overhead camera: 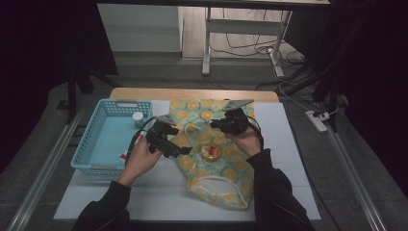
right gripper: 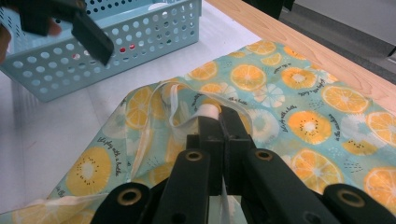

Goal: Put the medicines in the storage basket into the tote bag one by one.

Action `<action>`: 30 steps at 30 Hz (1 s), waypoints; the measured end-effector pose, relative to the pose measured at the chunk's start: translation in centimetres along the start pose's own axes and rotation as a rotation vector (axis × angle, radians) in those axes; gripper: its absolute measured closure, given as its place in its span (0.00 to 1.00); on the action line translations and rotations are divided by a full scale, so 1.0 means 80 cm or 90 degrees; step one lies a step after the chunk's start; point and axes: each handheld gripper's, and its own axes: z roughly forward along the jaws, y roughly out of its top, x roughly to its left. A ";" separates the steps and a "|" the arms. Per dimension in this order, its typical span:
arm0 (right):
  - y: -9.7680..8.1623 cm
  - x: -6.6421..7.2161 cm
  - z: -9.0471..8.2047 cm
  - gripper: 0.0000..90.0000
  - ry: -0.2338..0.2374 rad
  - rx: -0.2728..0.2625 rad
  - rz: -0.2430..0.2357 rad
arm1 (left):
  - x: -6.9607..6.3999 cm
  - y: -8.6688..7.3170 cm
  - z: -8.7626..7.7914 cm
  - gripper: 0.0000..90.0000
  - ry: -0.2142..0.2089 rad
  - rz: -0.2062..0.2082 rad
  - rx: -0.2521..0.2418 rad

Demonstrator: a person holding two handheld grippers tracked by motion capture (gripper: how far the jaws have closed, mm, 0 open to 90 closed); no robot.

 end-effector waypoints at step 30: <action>-0.003 -0.002 0.003 1.00 -0.002 0.008 0.002 | 0.073 -0.083 -0.108 0.00 0.170 -0.111 -0.011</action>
